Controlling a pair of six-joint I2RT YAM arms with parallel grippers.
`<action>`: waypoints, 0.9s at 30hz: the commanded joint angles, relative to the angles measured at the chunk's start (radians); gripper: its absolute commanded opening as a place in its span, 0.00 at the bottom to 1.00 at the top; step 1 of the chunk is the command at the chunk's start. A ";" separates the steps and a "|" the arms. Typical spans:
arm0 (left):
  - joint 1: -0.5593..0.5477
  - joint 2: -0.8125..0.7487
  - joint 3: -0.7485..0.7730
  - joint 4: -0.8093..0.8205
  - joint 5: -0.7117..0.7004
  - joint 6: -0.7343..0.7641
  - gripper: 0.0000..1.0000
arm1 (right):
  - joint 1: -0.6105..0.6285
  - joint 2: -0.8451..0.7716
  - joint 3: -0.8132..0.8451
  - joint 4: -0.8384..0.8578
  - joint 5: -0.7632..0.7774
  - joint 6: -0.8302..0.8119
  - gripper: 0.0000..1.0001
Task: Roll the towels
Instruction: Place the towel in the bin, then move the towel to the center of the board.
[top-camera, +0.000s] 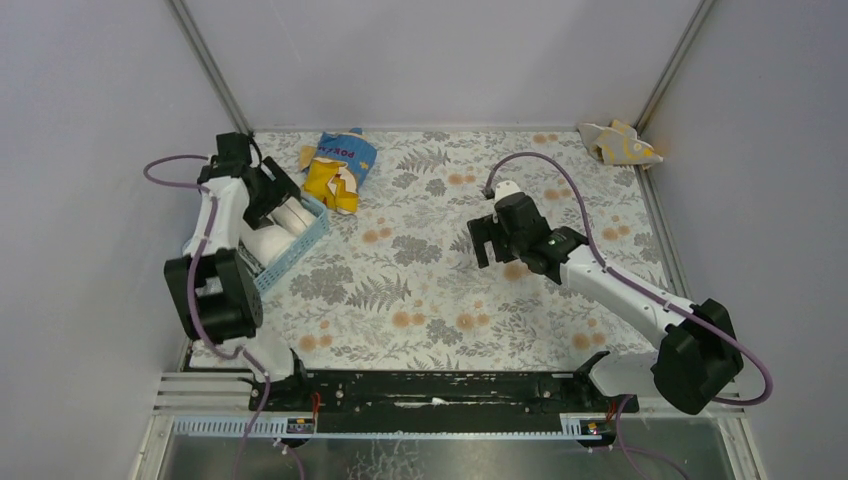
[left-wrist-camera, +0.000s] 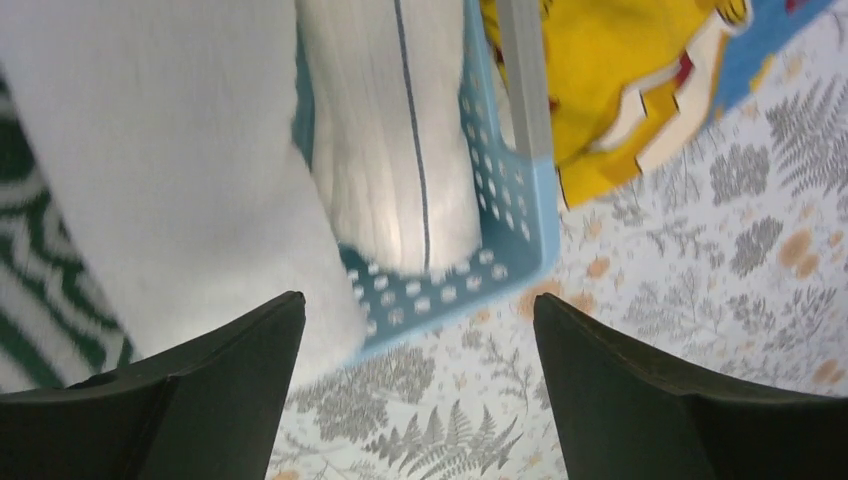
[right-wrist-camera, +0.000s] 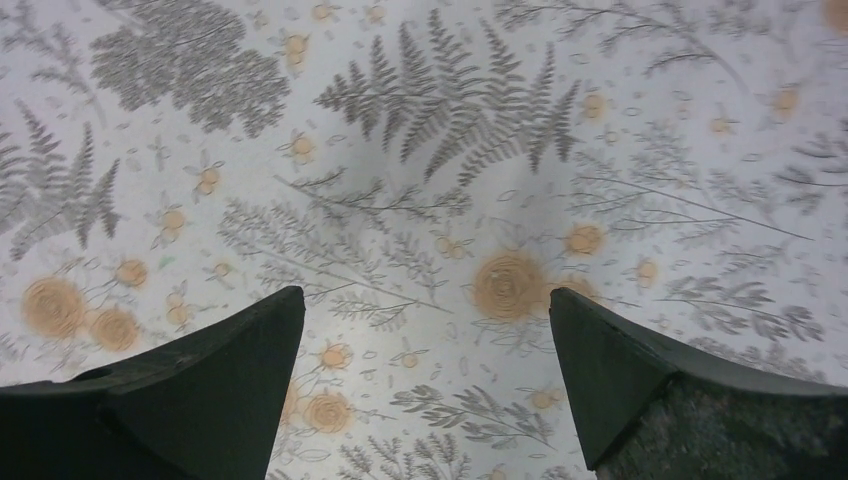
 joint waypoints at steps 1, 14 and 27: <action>-0.101 -0.244 -0.149 0.073 -0.052 0.030 0.87 | -0.001 -0.014 0.087 -0.035 0.239 -0.050 0.99; -0.375 -0.660 -0.480 0.272 -0.097 0.111 1.00 | -0.234 0.346 0.316 0.133 0.645 -0.273 0.99; -0.491 -0.790 -0.568 0.337 -0.324 0.112 1.00 | -0.630 0.867 0.765 0.366 0.400 -0.364 0.96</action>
